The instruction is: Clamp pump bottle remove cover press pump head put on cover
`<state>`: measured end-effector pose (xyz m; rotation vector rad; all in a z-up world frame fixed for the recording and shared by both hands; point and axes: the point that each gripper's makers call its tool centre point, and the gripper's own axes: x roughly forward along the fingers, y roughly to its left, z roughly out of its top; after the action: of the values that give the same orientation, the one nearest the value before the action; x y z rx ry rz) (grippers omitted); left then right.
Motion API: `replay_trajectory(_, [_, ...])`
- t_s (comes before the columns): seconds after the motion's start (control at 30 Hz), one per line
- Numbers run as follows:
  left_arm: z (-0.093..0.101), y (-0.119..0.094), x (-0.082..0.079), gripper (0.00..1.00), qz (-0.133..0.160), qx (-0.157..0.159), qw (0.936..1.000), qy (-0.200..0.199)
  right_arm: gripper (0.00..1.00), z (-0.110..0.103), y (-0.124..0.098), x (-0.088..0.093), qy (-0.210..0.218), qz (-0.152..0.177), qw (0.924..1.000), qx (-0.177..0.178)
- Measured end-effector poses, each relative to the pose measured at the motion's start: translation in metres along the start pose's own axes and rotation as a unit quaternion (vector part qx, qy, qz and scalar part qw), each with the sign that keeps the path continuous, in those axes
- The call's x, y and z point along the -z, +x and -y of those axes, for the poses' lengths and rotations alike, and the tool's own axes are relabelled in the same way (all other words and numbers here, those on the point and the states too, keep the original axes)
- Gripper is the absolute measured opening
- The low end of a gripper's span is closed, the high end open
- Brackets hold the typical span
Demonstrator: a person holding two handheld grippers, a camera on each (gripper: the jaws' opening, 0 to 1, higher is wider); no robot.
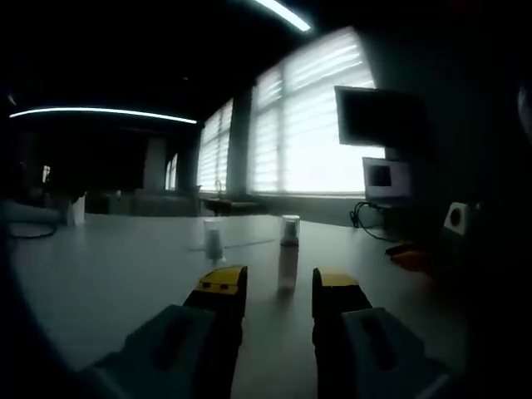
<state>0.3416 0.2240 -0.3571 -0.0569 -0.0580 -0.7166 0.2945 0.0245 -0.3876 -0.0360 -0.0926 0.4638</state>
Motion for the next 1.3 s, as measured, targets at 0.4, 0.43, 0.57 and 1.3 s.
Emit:
replay_trajectory(0.4, [-0.009, -0.043, 0.014, 0.31, -0.01, -0.022, 0.9997, -0.005, 0.18, -0.003, 0.002, 0.005, -0.002, -0.014, 0.9999, -0.007])
replay_trajectory(0.43, [-0.011, -0.046, 0.015, 0.31, -0.011, -0.024, 0.9996, -0.005, 0.18, -0.004, 0.002, 0.005, -0.002, -0.015, 0.9999, -0.008])
replay_trajectory(0.57, [-0.016, -0.058, 0.021, 0.31, -0.011, -0.03, 0.9994, -0.013, 0.19, -0.007, 0.002, 0.007, -0.007, -0.021, 0.9997, -0.01])
replay_trajectory(1.3, [-0.011, -0.092, 0.028, 0.32, -0.007, 0.0, 1.0, -0.001, 0.22, -0.017, -0.001, 0.003, 0.0, -0.015, 0.9994, -0.032])
